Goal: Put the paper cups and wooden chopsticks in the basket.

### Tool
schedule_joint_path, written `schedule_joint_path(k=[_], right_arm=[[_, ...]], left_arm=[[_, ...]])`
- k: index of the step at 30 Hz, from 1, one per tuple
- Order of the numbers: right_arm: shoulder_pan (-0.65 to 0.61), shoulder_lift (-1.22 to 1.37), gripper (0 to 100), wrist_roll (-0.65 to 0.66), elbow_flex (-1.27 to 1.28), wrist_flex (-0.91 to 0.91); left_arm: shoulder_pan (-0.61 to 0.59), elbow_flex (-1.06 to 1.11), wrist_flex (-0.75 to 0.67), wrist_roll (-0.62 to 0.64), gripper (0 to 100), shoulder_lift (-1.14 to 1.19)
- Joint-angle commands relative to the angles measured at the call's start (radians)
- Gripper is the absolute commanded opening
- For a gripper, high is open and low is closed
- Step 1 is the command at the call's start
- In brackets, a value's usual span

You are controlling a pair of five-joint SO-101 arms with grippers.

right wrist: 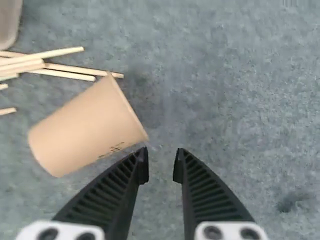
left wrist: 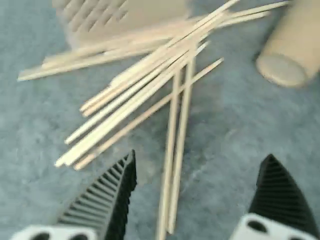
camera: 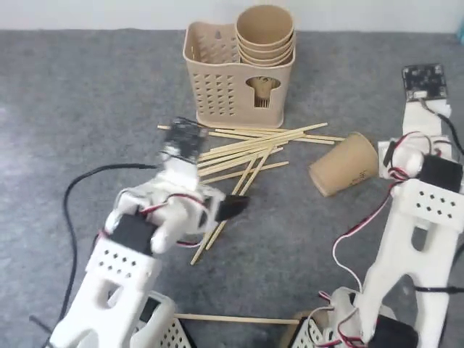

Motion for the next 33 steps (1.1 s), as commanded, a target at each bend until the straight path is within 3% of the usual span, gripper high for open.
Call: schedule_joint_path(k=[1, 10, 16, 22, 27, 33], right_arm=[[0.038, 0.005, 9.5, 0.032, -0.003, -0.039], [0.062, 0.205, 9.5, 0.081, -0.006, -0.223], [0.005, 0.28, 9.5, 0.132, -0.008, -0.262], [-0.041, 0.271, 10.5, 0.166, -0.008, -0.226], [-0.116, 0.214, 20.5, 0.178, -0.003, -0.153], [-0.122, 0.226, 20.6, 0.189, 0.035, -0.168]], left_arm=[[0.081, -0.145, 0.02, 0.006, 36, 0.121], [0.213, -0.447, 0.017, 0.017, 36, 0.519], [0.221, -0.53, 0.015, 0.078, 36, 0.718], [0.218, -0.498, -0.04, 0.077, 36, 0.758], [0.218, -0.492, -0.048, 0.075, 36, 0.758], [0.216, -0.492, -0.048, 0.075, 36, 0.761]])
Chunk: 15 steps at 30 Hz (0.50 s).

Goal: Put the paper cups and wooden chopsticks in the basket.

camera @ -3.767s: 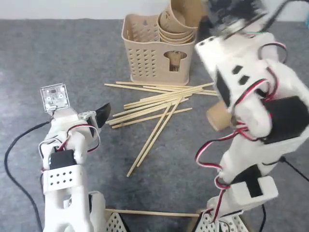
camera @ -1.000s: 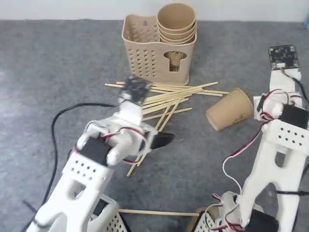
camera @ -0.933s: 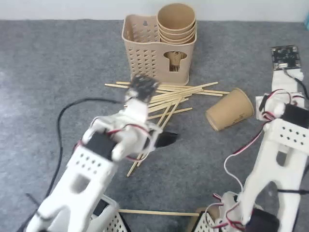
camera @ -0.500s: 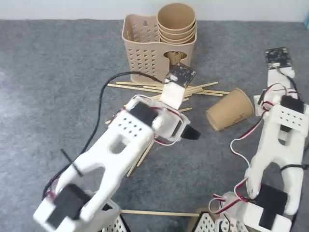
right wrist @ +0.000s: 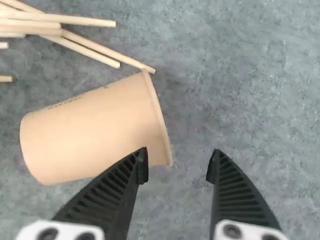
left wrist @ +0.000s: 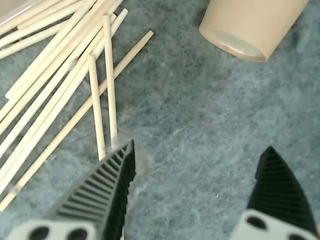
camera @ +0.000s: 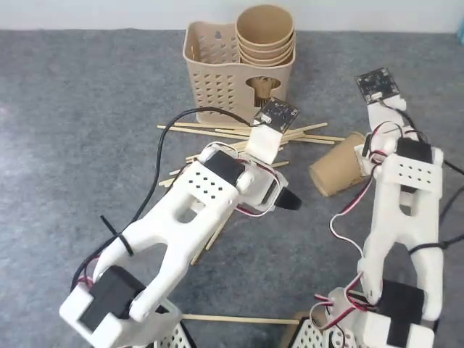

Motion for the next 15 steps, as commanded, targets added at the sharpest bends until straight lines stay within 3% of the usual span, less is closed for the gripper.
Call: schedule_joint_path(k=[1, 15], right_arm=[[-0.021, -0.025, 20.6, 0.017, 0.015, -0.01], [-0.047, 0.163, 20.3, 0.1, 0.089, -0.206]], left_arm=[[0.002, -0.015, -0.018, 0.012, 36, -0.006], [0.0, -0.013, -0.018, 0.011, 36, -0.002]])
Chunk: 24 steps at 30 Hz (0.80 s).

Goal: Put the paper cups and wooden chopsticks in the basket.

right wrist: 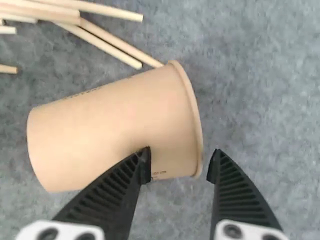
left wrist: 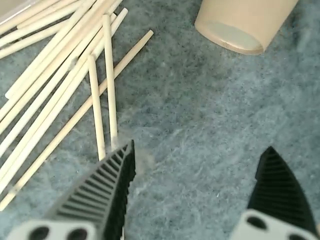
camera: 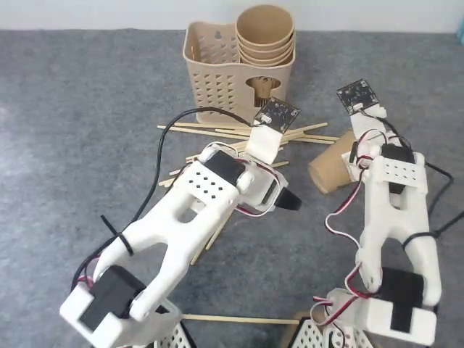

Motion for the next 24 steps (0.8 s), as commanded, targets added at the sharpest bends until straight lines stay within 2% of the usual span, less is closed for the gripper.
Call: schedule_joint_path(k=[1, 6, 14, 24], right_arm=[[-0.019, 0.045, 18.9, 0.057, 0.005, -0.021], [-0.05, 0.068, 3.6, 0.069, 0.005, -0.015], [-0.059, 0.074, 0.9, 0.069, 0.006, -0.013], [-0.074, -0.004, 0.9, 0.069, 0.006, 0.031]], left_arm=[[0.0, -0.013, -0.018, 0.011, 36, -0.005], [0.0, -0.013, -0.018, 0.011, 36, -0.005], [-0.063, -0.013, -0.029, 0.011, 36, -0.005], [-0.063, 0.019, -0.061, 0.012, 36, -0.011]])
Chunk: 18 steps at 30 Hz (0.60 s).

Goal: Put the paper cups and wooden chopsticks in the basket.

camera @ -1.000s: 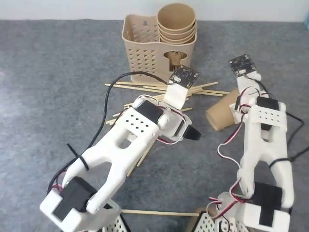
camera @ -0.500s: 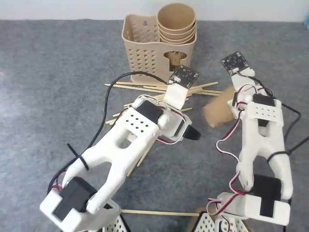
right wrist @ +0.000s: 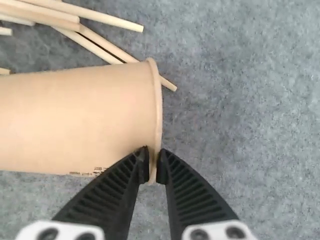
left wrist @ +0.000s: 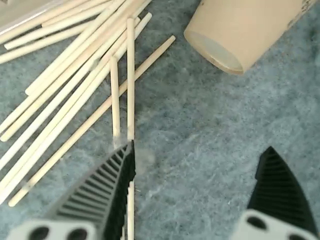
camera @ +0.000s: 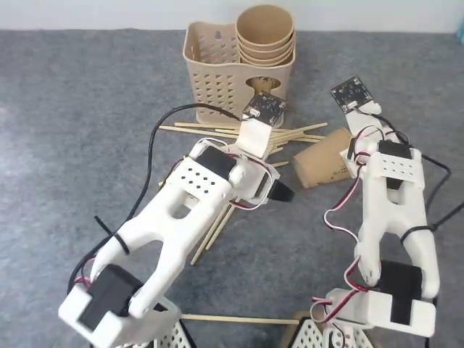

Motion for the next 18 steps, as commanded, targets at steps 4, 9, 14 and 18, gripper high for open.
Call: schedule_joint_path(k=[4, 9, 14, 18], right_arm=[[-0.062, -0.162, 0.9, -0.003, 0.025, 0.133], [-0.093, -0.358, 0.9, -0.035, 0.025, 0.231], [-0.102, -0.518, 0.9, -0.037, 0.026, 0.318], [-0.076, -0.581, 0.9, -0.078, 0.083, 0.32]], left_arm=[[-0.008, 0.019, -0.057, 0.012, 36, -0.012], [-0.021, 0.022, -0.055, 0.012, 36, -0.014], [-0.087, 0.018, -0.055, 0.018, 36, -0.014], [-0.11, 0.018, -0.055, 0.018, 36, -0.014]])
